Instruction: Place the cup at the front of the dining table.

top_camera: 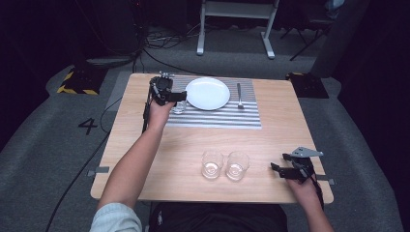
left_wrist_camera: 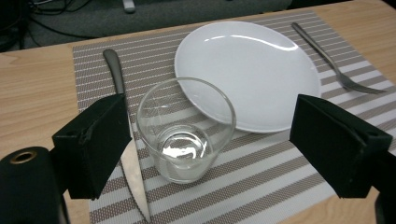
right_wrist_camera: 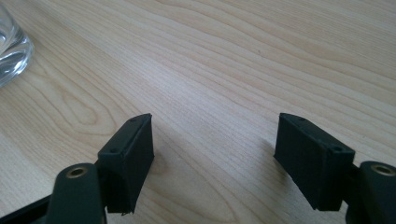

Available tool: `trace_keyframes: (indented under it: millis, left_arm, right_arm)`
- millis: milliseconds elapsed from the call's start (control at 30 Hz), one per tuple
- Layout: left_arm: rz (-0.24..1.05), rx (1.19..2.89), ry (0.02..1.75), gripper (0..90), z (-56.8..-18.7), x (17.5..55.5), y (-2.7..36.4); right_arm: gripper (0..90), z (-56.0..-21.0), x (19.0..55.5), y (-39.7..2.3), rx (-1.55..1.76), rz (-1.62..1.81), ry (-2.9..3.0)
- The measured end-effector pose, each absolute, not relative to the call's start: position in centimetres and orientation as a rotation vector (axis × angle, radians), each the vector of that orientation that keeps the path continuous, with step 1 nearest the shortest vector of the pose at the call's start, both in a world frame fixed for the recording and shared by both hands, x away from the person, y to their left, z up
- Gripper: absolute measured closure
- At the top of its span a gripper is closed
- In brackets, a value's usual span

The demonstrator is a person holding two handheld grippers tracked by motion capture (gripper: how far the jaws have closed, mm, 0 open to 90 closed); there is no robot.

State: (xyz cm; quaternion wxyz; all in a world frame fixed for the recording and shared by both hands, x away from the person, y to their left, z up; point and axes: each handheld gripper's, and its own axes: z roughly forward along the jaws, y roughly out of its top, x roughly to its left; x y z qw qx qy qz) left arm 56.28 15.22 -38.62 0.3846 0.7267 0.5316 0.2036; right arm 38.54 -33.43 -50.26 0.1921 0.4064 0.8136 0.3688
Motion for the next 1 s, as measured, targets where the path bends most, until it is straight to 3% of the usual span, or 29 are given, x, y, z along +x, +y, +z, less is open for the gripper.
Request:
trace_keyframes:
  millis: [600,800,1000]
  left_arm:
    - [0.478,1.887,1.242,14.3,-36.0,50.7,16.9]
    - [0.522,1.911,1.2,14.3,-35.4,48.4,17.2]
    - [0.448,1.93,1.186,14.3,-35.3,46.7,18.1]
  right_arm:
    - [27.2,-50.3,38.6,-33.4,1.139,1.037,2.288]
    - [26.9,-50.3,38.6,-33.5,1.128,1.034,2.291]
    - [26.8,-50.3,38.6,-33.5,1.123,1.029,2.293]
